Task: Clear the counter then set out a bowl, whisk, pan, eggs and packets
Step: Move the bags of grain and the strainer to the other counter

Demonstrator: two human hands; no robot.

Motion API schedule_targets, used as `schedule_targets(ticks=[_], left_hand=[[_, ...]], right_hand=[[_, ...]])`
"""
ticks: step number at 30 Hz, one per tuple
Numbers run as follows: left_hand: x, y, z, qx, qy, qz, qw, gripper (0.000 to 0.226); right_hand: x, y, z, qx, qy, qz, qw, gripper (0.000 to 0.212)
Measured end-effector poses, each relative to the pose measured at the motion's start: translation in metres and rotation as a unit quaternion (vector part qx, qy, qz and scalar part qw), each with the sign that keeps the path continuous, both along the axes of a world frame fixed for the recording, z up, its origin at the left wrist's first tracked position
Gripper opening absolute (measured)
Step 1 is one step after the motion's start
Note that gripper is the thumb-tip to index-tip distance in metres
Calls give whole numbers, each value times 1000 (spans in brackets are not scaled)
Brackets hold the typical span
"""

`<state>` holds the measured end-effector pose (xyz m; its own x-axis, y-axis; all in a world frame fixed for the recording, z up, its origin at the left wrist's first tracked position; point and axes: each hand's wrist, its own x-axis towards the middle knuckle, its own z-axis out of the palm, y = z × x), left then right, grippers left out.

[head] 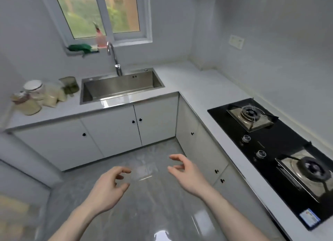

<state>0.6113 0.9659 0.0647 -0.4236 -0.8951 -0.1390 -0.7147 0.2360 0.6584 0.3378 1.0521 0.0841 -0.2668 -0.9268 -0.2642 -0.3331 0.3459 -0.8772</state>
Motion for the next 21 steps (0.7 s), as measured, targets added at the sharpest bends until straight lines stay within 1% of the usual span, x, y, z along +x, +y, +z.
schedule_targets(ticks=[5, 11, 17, 21], left_hand=[[48, -34, 8, -23, 24, 58, 998, 33], [75, -87, 11, -43, 48, 99, 993, 32], [105, -167, 15, -63, 33, 125, 990, 35], [127, -224, 21, -54, 10, 150, 987, 32]], right_hand=[[44, -55, 16, -28, 23, 64, 997, 35], [79, -138, 26, -47, 19, 115, 992, 34], [109, -235, 20, -49, -17, 148, 988, 34], [121, -294, 20, -48, -38, 156, 986, 33]])
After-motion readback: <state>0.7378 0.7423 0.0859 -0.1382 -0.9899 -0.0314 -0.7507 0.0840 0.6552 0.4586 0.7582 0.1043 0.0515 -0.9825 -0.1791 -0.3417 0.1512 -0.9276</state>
